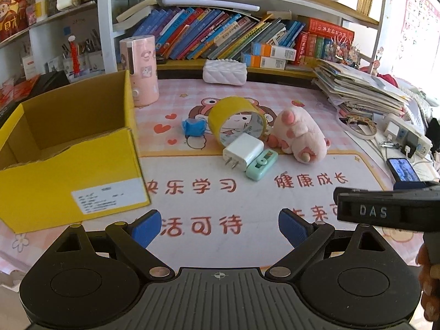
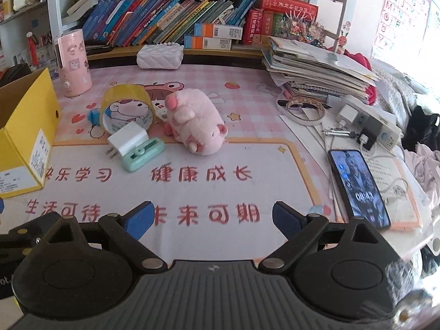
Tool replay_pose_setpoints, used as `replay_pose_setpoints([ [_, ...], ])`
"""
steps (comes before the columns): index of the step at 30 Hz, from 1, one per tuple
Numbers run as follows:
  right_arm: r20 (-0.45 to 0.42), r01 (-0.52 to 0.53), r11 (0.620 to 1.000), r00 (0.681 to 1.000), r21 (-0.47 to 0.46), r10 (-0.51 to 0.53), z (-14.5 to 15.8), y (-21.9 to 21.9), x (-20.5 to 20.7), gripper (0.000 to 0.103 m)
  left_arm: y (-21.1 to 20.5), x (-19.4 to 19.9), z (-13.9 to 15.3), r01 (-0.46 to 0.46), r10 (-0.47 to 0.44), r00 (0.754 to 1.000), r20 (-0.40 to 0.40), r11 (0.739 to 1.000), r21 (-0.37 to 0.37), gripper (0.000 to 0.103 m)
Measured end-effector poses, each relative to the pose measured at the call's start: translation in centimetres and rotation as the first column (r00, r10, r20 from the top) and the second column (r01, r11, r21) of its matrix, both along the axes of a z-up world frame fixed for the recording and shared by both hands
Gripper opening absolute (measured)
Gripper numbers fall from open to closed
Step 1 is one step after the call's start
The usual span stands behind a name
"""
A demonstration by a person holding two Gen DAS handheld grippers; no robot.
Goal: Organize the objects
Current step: 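Grasp the pink plush pig with the right gripper while the left gripper grasps the white charger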
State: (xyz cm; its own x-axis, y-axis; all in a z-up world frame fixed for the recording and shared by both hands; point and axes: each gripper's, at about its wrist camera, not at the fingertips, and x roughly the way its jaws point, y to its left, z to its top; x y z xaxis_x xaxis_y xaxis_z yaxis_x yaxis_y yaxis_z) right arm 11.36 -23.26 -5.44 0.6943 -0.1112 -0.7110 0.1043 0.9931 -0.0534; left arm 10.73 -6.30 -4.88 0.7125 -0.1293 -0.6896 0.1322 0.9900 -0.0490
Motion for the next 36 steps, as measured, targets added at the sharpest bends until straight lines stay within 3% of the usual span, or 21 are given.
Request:
replay_pose_setpoints([
  [13, 0.004, -0.19, 0.981, 0.982, 0.031, 0.19, -0.7, -2.3, 8.5, 0.093, -2.3, 4.4, -0.9, -0.078, 0.079, 0.997, -0.024, 0.997, 0.003, 0.092],
  [26, -0.018, -0.318, 0.947, 0.948, -0.04, 0.317, -3.4, -1.6, 16.3, 0.091, -4.1, 7.9, -1.6, -0.103, 0.105, 0.994, -0.045, 0.994, 0.036, 0.089],
  [29, -0.017, -0.328, 0.944, 0.945, -0.042, 0.327, -3.8, -1.6, 17.2, 0.086, -4.2, 8.6, -1.8, -0.117, 0.119, 0.991, -0.054, 0.993, 0.026, 0.089],
  [31, -0.016, -0.347, 0.938, 0.938, -0.018, 0.346, -3.9, -1.8, 17.5, 0.064, -4.3, 9.2, -2.0, -0.127, 0.128, 0.99, -0.064, 0.992, 0.016, 0.089],
  [36, 0.025, -0.324, 0.945, 0.946, 0.055, 0.323, -2.5, -3.5, 17.0, 0.058, -4.7, 11.2, -2.4, -0.149, 0.148, 0.987, -0.059, 0.989, -0.006, 0.09],
])
